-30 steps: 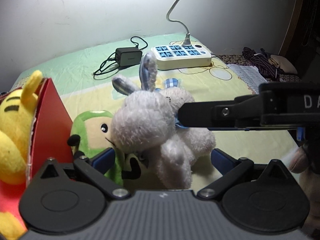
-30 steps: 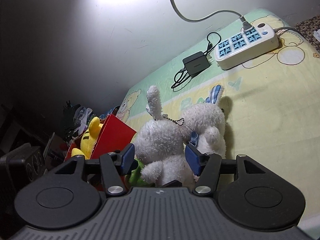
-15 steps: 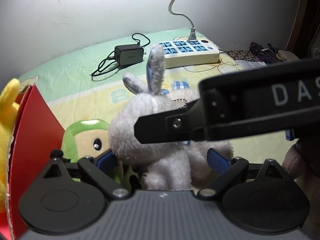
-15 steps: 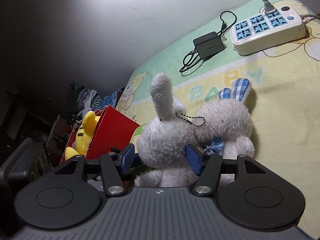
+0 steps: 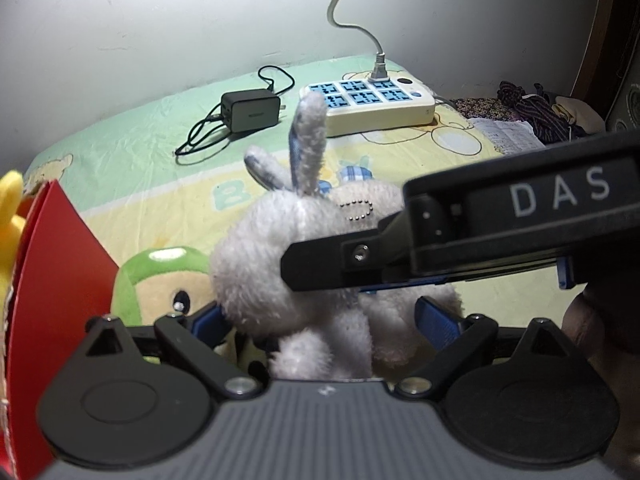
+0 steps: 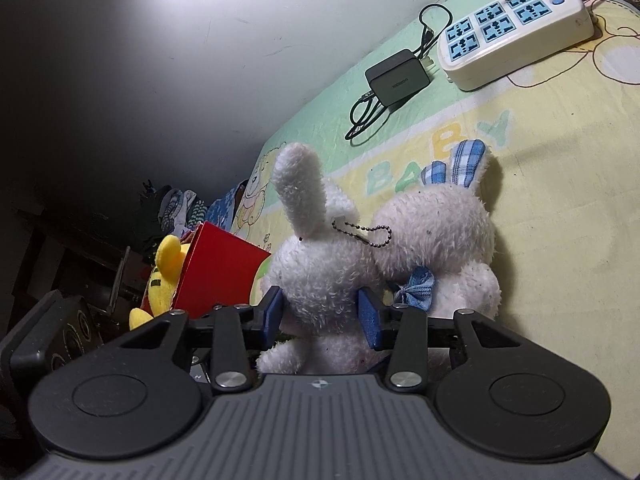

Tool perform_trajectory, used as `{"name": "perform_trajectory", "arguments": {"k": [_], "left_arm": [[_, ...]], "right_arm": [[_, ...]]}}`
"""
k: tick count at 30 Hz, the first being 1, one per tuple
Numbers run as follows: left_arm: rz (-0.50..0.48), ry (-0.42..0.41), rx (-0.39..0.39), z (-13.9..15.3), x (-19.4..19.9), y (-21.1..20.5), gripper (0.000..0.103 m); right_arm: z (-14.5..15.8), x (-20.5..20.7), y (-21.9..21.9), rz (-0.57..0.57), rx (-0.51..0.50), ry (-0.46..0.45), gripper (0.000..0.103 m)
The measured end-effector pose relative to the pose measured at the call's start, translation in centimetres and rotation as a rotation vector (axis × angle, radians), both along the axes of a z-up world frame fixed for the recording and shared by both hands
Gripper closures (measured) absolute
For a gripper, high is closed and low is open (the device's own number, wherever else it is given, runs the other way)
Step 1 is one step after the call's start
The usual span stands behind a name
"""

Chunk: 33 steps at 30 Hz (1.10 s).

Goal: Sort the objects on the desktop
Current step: 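Close the right tool on the white bunny plush and lift it, then carry the held white bunny plush over the red box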

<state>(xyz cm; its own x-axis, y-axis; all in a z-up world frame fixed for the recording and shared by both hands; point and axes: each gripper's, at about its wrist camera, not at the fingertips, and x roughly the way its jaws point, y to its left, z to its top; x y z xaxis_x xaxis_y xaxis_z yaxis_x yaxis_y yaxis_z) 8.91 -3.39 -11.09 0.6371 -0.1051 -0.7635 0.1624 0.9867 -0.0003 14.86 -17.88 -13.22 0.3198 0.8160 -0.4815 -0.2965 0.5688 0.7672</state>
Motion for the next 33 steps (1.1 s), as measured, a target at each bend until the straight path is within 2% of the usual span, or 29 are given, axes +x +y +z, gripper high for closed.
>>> {"name": "perform_trajectory", "arguments": {"k": [5,18,25,33], "left_arm": [[-0.010,-0.002,-0.043,1.2,-0.9,-0.2,0.007],[-0.056,-0.053,-0.044,4.2,-4.9,-1.3,0.007],[-0.100,-0.099,-0.057,5.9,-7.2,-1.5,0.008],[-0.151,-0.205,-0.064,8.7,-10.2,0.2,0.008]], "right_arm": [[0.8,-1.0,-0.9,-0.012,0.010,0.000,0.060],[3.5,-6.2,-2.3,-0.046,0.020,-0.079,0.060],[5.7,-10.3,-2.6,-0.092,-0.004,-0.201,0.059],[8.7,-13.8,-1.0,-0.146,-0.002,-0.317,0.059]]}}
